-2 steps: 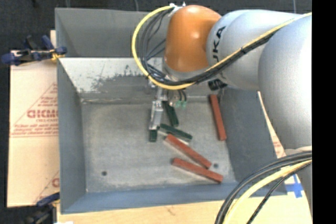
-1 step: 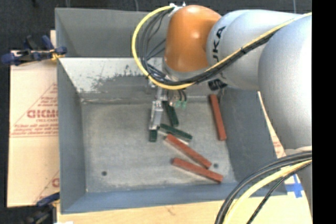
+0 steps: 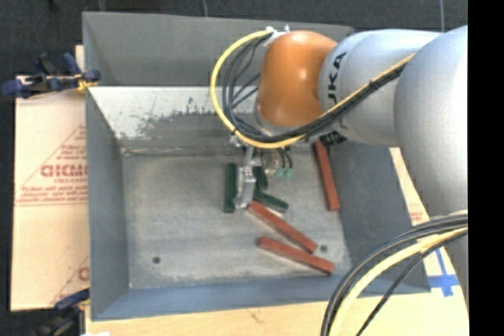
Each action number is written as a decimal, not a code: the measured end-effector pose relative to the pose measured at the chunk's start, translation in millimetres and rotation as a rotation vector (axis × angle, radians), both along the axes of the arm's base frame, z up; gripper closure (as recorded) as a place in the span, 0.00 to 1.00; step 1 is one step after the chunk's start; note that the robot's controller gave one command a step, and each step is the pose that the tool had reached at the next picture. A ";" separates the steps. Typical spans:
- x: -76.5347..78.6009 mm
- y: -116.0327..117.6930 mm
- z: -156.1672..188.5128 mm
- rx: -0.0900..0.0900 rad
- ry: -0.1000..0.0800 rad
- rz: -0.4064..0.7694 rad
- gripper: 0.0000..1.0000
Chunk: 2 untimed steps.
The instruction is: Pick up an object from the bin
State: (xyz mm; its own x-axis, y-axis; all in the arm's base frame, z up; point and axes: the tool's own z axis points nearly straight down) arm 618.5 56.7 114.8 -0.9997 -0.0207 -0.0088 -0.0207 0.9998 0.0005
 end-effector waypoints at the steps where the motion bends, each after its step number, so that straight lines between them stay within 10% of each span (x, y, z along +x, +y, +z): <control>1: 0.7 -15.8 -39.5 -0.001 -0.010 0.198 1.00; 2: -2.3 -15.4 -42.4 0.000 0.001 0.197 0.00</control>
Offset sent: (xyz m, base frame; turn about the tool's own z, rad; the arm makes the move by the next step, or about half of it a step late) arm 0.0000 0.0000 0.0000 0.0000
